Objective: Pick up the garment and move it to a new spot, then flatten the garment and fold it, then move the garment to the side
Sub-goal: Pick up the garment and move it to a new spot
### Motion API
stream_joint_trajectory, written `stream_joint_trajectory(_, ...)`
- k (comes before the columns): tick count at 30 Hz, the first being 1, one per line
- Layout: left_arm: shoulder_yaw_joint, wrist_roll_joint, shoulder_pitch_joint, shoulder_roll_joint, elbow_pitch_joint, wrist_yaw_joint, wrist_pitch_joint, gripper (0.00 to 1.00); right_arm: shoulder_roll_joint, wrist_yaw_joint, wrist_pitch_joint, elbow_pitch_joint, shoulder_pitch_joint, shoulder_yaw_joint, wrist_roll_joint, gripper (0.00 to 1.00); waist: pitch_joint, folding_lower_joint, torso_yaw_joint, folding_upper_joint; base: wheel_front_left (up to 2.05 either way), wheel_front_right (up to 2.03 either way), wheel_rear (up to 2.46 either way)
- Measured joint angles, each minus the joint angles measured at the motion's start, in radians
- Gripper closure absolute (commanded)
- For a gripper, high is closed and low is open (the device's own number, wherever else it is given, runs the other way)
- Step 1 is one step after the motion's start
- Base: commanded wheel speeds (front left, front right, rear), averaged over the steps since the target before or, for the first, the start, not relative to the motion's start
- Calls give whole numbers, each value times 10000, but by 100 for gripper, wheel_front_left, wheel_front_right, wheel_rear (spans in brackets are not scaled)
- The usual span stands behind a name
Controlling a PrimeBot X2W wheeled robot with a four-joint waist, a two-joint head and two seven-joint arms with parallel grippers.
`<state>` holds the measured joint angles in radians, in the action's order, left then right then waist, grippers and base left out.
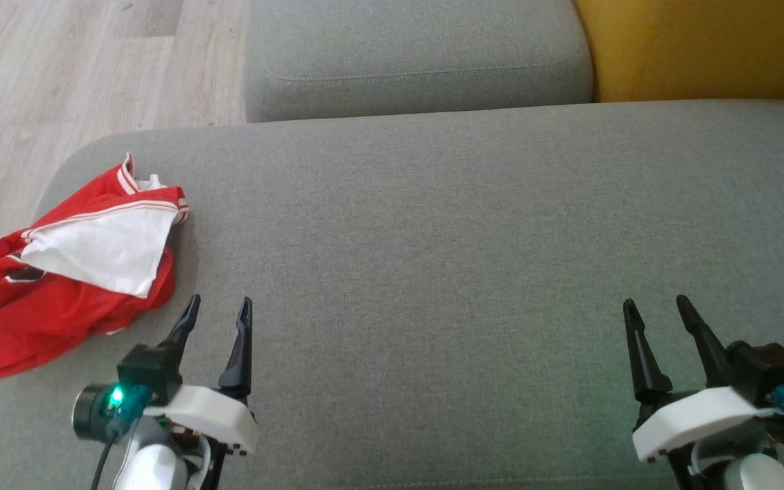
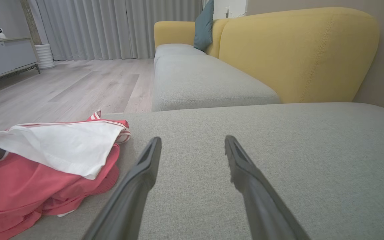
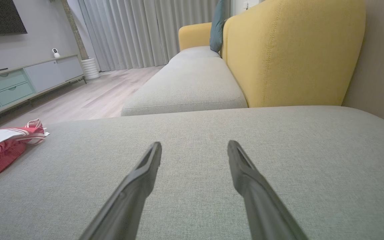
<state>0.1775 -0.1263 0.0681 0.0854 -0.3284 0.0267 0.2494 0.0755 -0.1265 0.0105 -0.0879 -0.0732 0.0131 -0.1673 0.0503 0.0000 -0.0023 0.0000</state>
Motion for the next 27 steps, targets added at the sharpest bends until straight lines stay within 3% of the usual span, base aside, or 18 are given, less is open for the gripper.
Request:
stream_joint_trajectory(16, -27, 2, 25, 0, -151, -117, 0, 0, -15, 0, 15, 121, 8, -15, 15, 0, -86, 0, 157, 0, 0, 0, 0)
stream_joint_trajectory(27, -249, 12, 430, 211, -63, -393, 0, 0, 6, 0, -105, 556, 25, 146, 104, 0, -189, 0, 1467, 0, 0, 0, 0)
